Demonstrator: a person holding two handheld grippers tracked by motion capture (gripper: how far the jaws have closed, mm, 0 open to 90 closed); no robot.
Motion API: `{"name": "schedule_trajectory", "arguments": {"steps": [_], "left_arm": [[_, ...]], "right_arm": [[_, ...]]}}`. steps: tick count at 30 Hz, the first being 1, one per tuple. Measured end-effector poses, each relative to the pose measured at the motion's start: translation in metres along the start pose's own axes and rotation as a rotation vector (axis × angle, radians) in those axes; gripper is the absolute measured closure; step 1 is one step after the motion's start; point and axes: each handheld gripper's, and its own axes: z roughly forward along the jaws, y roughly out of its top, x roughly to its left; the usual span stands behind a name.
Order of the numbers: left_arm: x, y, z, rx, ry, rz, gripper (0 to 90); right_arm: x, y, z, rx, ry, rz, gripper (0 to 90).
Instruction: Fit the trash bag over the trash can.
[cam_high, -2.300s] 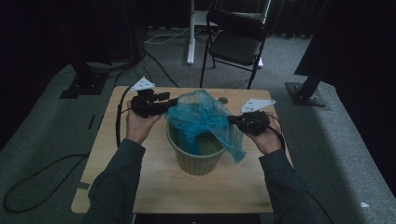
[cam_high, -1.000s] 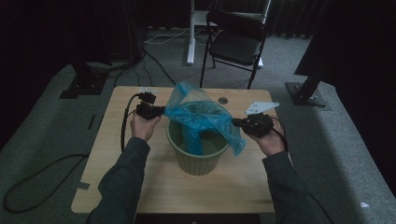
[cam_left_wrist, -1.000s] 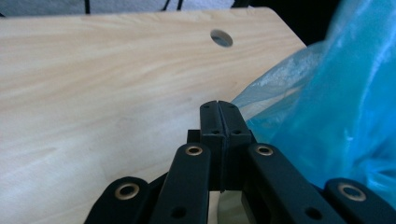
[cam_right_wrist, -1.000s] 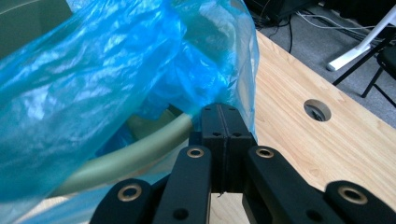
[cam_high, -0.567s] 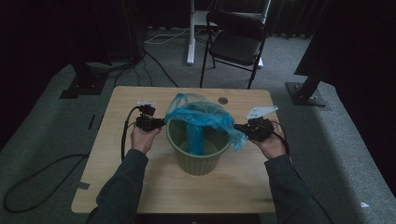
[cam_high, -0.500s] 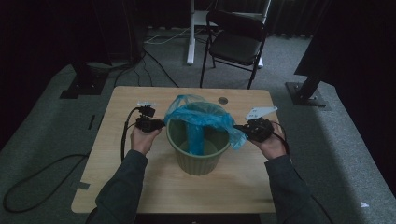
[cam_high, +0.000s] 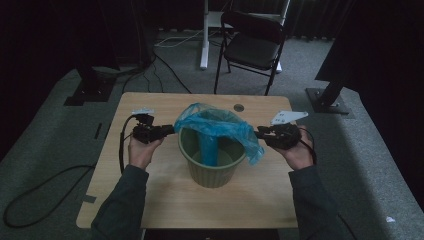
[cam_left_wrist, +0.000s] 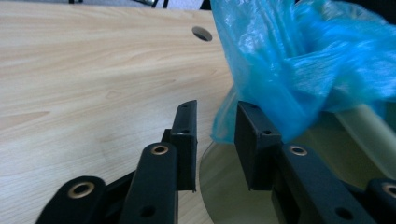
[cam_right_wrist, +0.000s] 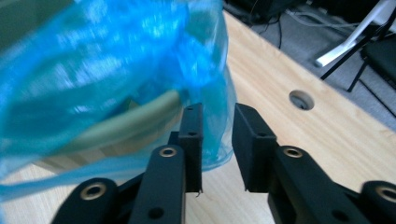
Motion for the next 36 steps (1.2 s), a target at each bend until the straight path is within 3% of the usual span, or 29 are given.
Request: {"name": "schedule_trajectory", "arguments": {"steps": [7, 15, 19, 24, 26, 30, 34, 36], "left_arm": [[-0.009, 0.003, -0.019, -0.047, -0.050, 0.048, 62.7], [-0.025, 0.013, -0.029, -0.083, -0.093, 0.115, 56.1], [-0.027, 0.018, -0.024, -0.079, -0.104, 0.122, 52.5], [-0.025, 0.020, -0.010, -0.052, -0.106, 0.087, 50.2], [-0.026, 0.019, -0.007, -0.042, -0.126, 0.069, 52.0], [-0.032, 0.018, -0.008, -0.036, -0.147, 0.086, 68.7], [-0.038, 0.019, -0.012, -0.041, -0.114, 0.095, 76.3], [-0.039, 0.018, -0.016, -0.060, -0.117, 0.093, 80.2]], "right_arm": [[0.008, 0.015, -0.010, -0.059, 0.020, -0.004, 60.7], [0.020, 0.034, -0.010, -0.095, 0.045, -0.021, 55.4], [0.020, 0.039, -0.006, -0.093, 0.045, -0.010, 52.0], [0.018, 0.038, 0.005, -0.050, 0.050, 0.003, 50.9], [0.019, 0.037, 0.008, -0.033, 0.059, -0.002, 57.9], [0.021, 0.033, 0.010, -0.012, 0.093, -0.017, 75.6], [0.023, 0.031, 0.009, -0.001, 0.108, -0.030, 85.4], [0.024, 0.030, 0.007, 0.007, 0.113, -0.036, 87.1]]}}
